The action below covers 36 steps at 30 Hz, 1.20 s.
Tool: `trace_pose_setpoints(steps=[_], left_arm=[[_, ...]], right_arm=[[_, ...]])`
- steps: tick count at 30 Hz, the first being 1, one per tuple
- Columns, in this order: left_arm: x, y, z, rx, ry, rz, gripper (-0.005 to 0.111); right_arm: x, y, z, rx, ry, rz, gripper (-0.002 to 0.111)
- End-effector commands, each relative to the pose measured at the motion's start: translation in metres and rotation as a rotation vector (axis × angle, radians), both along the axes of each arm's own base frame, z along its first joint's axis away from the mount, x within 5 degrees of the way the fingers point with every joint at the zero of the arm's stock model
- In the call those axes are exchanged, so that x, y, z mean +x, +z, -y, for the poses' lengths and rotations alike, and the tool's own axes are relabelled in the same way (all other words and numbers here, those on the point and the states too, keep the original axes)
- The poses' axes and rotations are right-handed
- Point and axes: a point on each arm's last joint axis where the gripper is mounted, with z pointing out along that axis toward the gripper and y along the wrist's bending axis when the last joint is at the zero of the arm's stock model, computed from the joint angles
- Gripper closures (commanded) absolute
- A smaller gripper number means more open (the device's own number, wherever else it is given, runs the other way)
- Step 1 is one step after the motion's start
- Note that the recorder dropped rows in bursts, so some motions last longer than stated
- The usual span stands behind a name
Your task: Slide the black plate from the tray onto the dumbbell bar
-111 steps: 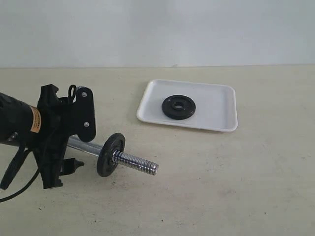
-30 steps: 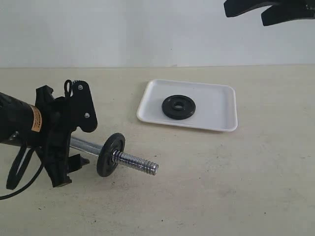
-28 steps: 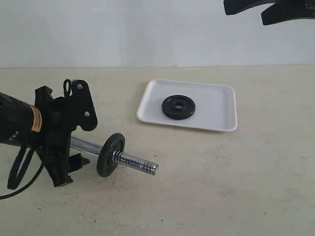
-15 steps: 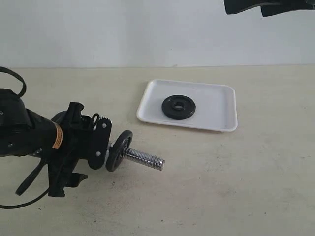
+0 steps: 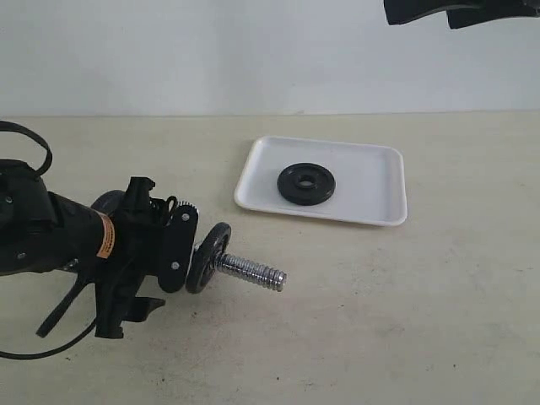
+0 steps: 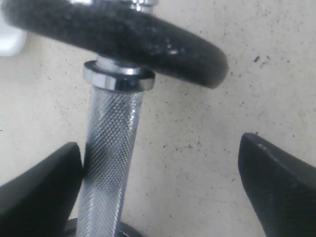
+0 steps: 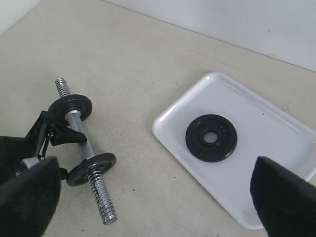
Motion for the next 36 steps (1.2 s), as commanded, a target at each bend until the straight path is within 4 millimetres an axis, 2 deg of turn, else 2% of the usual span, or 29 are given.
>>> trace_pose_setpoints(steps=[1, 10, 17, 25, 33, 36], left_arm=[[0.000, -0.003, 0.002, 0.000, -0.003, -0.008, 0.029], [0.021, 0.018, 0.014, -0.042, -0.002, 0.071, 0.029], [0.030, 0.023, 0.008, -0.010, -0.025, 0.108, 0.029], [0.034, 0.021, -0.003, 0.007, 0.019, 0.093, 0.029], [0.036, -0.004, -0.002, 0.023, 0.016, 0.032, 0.029], [0.037, -0.006, 0.001, 0.000, 0.004, 0.042, 0.029]], right_arm=[[-0.001, 0.002, -0.001, 0.004, 0.009, 0.011, 0.015], [-0.001, 0.002, -0.001, 0.007, 0.008, 0.010, 0.015], [-0.001, 0.003, -0.001, 0.008, 0.009, 0.008, 0.015], [-0.001, 0.003, -0.001, 0.009, 0.005, 0.012, 0.015], [0.000, 0.003, 0.000, 0.009, 0.002, 0.015, 0.015], [0.000, 0.003, 0.000, 0.009, 0.000, 0.016, 0.015]])
